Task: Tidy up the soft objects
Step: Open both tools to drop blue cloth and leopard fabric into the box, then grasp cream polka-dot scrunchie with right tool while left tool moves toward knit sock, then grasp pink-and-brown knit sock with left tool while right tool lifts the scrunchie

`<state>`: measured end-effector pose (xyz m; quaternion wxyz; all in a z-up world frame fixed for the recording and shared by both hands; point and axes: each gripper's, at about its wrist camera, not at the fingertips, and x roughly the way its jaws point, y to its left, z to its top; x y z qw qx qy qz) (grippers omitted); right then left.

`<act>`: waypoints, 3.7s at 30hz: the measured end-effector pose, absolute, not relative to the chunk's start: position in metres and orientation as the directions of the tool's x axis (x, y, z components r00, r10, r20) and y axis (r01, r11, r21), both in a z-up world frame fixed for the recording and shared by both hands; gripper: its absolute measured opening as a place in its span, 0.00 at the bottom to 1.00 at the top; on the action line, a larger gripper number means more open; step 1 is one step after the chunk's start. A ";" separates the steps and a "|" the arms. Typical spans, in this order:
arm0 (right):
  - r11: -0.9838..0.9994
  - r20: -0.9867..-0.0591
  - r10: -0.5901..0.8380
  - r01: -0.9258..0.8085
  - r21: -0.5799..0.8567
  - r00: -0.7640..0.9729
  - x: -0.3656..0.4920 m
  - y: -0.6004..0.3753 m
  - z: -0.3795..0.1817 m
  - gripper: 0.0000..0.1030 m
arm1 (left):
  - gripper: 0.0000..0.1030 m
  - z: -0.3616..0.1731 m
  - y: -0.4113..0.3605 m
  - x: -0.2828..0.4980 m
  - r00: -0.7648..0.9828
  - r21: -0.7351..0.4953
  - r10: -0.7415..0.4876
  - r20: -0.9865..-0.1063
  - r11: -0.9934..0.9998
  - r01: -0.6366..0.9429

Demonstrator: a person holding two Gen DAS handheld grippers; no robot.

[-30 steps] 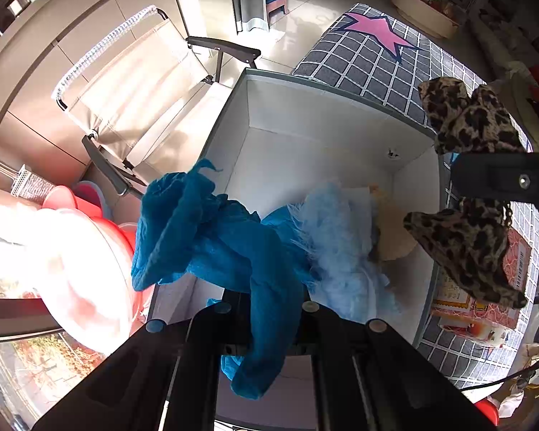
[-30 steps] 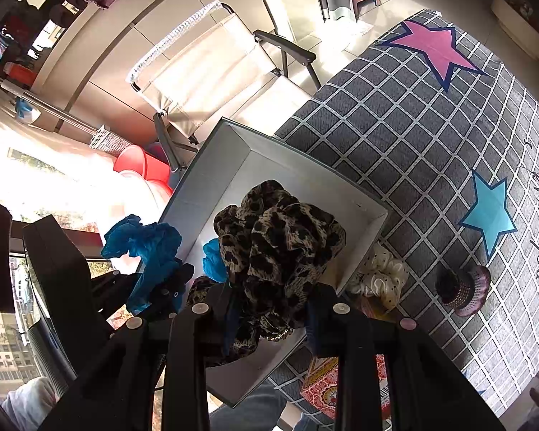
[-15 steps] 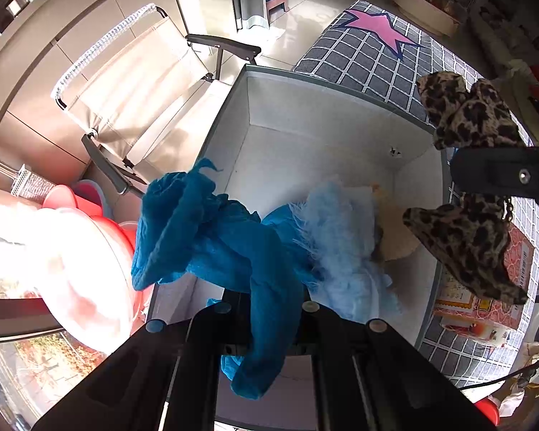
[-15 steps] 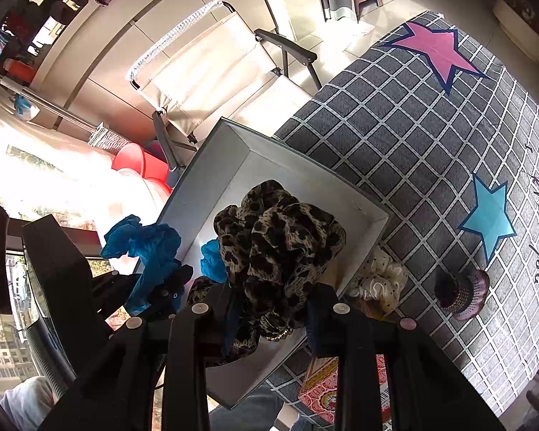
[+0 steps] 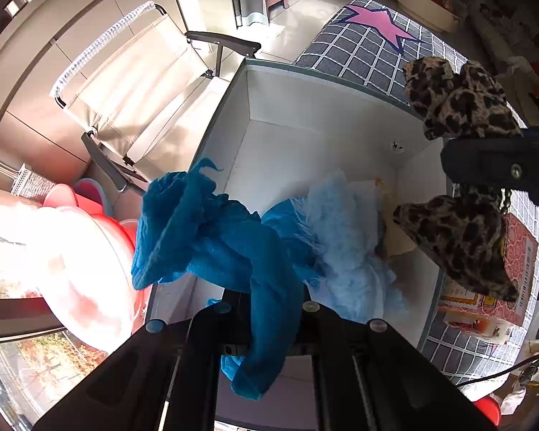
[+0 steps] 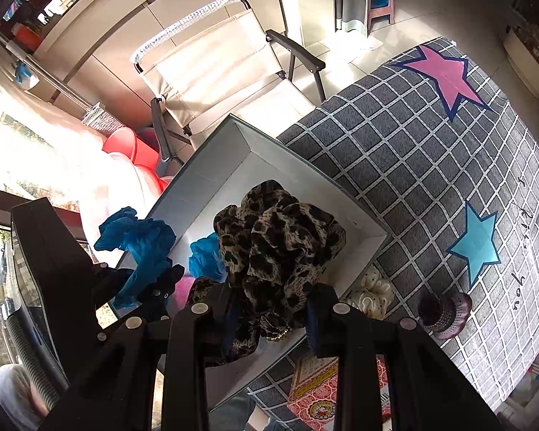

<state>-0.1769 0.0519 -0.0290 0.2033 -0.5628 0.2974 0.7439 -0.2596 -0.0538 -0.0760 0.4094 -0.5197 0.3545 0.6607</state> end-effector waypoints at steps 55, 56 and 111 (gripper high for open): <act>-0.366 -0.867 -0.439 -0.834 0.412 -0.235 -0.071 0.148 -0.172 0.87 | 1.00 -0.055 -0.034 -0.225 0.035 -0.092 0.143 -0.989 -0.409 -0.908; -0.362 -0.856 -0.458 -0.830 0.425 -0.239 -0.072 0.148 -0.178 0.87 | 1.00 -0.055 -0.034 -0.224 0.033 -0.088 0.140 -0.990 -0.407 -0.909; -0.048 -0.997 -0.001 -0.996 0.072 -0.072 0.261 0.130 -0.195 0.86 | 1.00 -0.221 0.167 -0.013 -0.019 0.054 -0.098 -0.995 -0.368 -0.928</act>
